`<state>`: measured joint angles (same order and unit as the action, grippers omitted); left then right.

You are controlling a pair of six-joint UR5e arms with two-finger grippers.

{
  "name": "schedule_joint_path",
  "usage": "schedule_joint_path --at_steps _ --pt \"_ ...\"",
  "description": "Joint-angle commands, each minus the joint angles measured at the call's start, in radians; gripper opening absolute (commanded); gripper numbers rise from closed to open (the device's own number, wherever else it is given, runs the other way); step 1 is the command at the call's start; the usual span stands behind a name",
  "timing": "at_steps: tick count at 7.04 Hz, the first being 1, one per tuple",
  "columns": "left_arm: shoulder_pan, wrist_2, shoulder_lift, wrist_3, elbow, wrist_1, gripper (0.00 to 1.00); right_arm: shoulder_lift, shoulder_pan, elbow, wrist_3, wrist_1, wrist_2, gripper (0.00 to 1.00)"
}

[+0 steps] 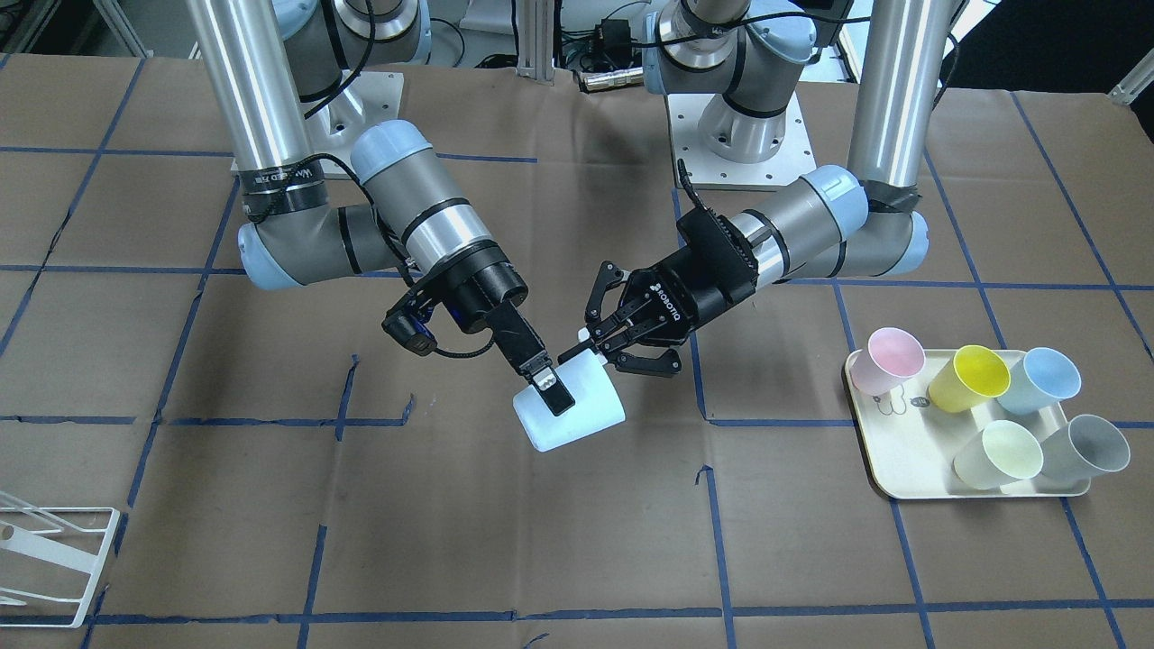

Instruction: Transfer IKEA cup to right arm and place on rack

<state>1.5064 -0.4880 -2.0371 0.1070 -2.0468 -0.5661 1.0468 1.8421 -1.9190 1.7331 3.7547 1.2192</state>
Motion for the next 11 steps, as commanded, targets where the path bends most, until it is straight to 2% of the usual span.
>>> schedule_joint_path --at_steps 1,4,5,6,7,8,9,11 --pt "0.000 0.000 0.000 -0.001 0.000 0.000 0.00 -0.001 0.000 0.003 -0.003 -0.003 0.000 0.99" --pt "0.002 0.000 0.002 -0.016 0.004 -0.001 0.02 -0.001 -0.009 0.005 -0.003 -0.003 -0.001 0.83" --pt "0.002 -0.003 0.002 -0.016 0.004 -0.002 0.17 0.001 -0.009 0.005 -0.003 -0.003 -0.003 0.71" --pt "0.002 -0.004 0.002 -0.026 0.008 -0.003 0.41 0.002 -0.009 0.005 -0.003 -0.003 -0.003 0.64" --pt "0.000 -0.006 0.002 -0.051 0.008 -0.021 0.56 0.002 -0.009 0.003 -0.003 -0.003 -0.003 0.62" --pt "-0.002 -0.006 0.000 -0.076 0.011 -0.034 0.79 0.002 -0.009 0.005 -0.003 -0.003 -0.004 0.58" --pt "-0.005 -0.006 0.002 -0.090 0.013 -0.035 0.95 0.002 -0.009 0.005 -0.003 -0.003 -0.004 0.55" --pt "-0.030 -0.004 0.009 -0.092 0.004 -0.031 0.99 0.004 -0.009 0.005 -0.003 -0.003 -0.006 0.55"
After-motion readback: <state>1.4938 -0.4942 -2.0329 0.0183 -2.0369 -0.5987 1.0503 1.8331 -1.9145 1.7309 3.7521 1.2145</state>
